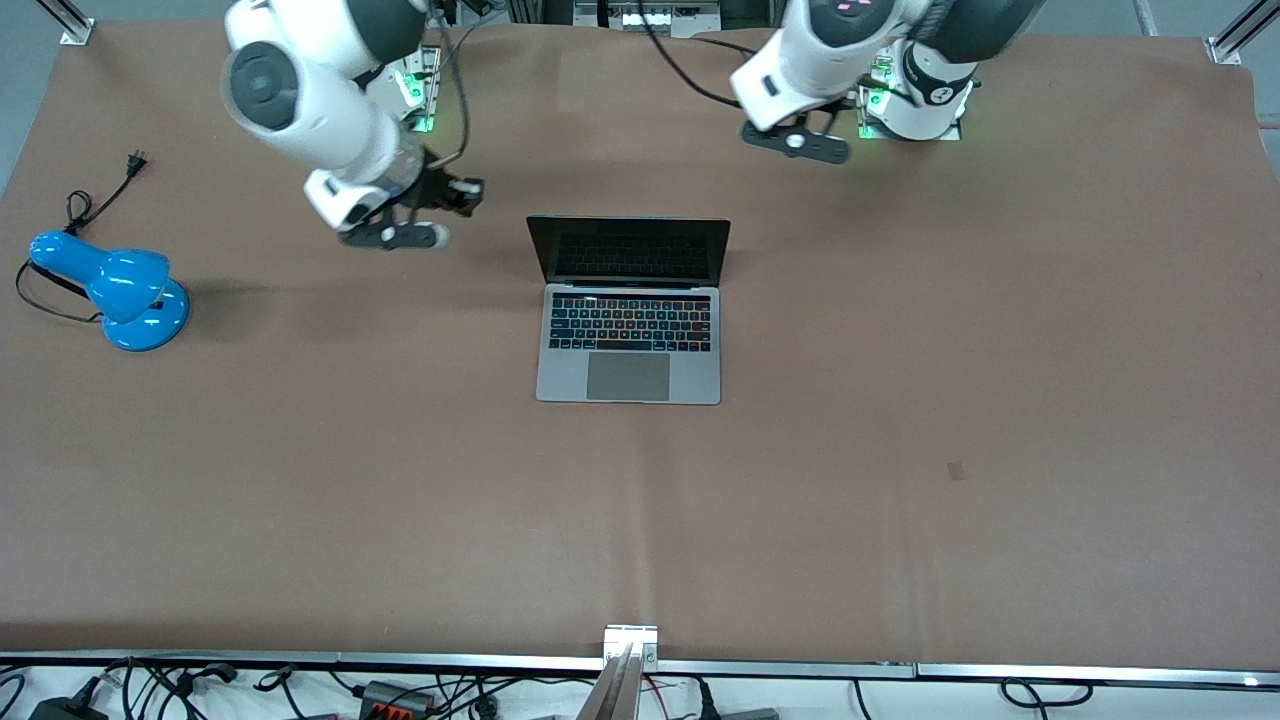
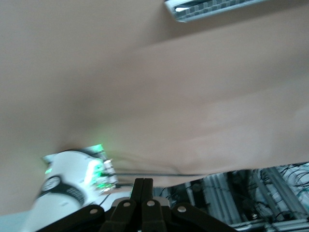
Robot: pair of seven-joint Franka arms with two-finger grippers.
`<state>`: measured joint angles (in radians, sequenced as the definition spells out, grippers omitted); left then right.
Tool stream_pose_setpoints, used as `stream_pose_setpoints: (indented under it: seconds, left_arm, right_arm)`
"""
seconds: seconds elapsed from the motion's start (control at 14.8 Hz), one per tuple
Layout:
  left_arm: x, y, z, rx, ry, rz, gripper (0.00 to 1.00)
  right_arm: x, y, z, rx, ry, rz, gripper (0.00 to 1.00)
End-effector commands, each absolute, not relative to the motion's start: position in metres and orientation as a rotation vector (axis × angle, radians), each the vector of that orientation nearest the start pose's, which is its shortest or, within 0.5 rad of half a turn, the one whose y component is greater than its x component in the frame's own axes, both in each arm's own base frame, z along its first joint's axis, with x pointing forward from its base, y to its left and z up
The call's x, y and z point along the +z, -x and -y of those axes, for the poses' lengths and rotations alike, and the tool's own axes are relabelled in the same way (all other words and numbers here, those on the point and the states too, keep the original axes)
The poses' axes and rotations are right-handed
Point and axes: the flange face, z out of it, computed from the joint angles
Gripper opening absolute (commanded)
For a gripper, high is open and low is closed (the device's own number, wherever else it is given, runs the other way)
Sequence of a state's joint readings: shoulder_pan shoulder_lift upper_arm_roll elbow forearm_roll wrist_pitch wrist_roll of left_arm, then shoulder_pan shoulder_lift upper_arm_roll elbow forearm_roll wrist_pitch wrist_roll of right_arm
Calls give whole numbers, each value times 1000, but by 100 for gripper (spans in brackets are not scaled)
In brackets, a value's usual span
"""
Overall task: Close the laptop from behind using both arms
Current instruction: 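Move both grippers toward the laptop screen's back edge, then lower both grippers behind the open laptop screen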
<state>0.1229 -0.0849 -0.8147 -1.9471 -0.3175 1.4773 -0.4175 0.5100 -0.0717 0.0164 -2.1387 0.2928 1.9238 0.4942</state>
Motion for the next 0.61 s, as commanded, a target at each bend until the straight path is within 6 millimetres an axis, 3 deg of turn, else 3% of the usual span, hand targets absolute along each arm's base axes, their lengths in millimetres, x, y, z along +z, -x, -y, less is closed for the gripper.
stream_pose_setpoints:
  seconds: [0.0, 0.13, 0.34, 0.54]
  left_arm:
    - [453, -331, 355, 664, 3099, -284, 1]
    - [432, -318, 369, 615, 3121, -265, 1]
    - [405, -302, 385, 570, 3179, -267, 1]
    - [385, -309, 381, 427, 3243, -222, 1]
  right_arm:
    - [418, -406, -289, 368, 2944, -161, 0]
    - [407, -396, -294, 394, 2954, -178, 0]
    - [402, -373, -319, 425, 2974, -176, 0]
    - [398, -356, -337, 432, 2987, -159, 0]
